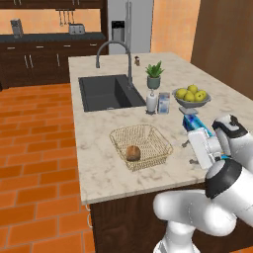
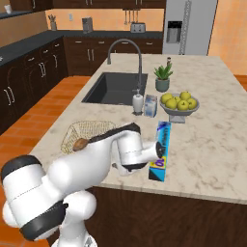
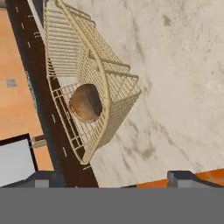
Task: Open the cabinet, pick up the bread from the cabinet and place it in the basket. Then move the basket to the dining counter.
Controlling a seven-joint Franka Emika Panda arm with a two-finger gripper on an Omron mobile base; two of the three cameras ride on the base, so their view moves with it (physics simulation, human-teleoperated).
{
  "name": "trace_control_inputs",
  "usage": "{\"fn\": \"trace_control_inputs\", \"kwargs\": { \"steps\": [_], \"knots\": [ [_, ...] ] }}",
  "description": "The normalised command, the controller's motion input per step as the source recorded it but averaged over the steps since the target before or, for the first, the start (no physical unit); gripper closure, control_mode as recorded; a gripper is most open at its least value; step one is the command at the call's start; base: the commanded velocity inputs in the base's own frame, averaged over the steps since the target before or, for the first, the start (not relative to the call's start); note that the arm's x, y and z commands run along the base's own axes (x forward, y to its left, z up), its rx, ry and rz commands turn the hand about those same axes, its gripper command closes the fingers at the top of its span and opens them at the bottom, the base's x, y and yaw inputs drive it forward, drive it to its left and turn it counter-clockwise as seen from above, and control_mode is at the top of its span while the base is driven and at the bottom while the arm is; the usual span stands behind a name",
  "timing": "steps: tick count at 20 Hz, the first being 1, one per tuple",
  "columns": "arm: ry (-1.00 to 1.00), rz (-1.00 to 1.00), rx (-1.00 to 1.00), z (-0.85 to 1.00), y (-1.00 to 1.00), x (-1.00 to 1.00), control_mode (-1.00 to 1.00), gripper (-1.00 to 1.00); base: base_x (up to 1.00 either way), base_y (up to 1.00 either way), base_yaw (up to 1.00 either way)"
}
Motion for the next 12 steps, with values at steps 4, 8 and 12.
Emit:
{"fn": "trace_control_inputs", "kwargs": {
  "steps": [4,8,12],
  "knots": [
    [-0.21,0.26,0.00,0.98,0.27,-0.88,-1.00,-1.00,0.00,0.00,0.00],
    [-0.21,0.28,0.00,0.99,0.46,-0.81,-1.00,-1.00,0.00,0.00,0.00],
    [-0.21,0.31,0.04,0.85,0.70,-0.54,-1.00,-1.00,0.00,0.00,0.00]
  ]
}}
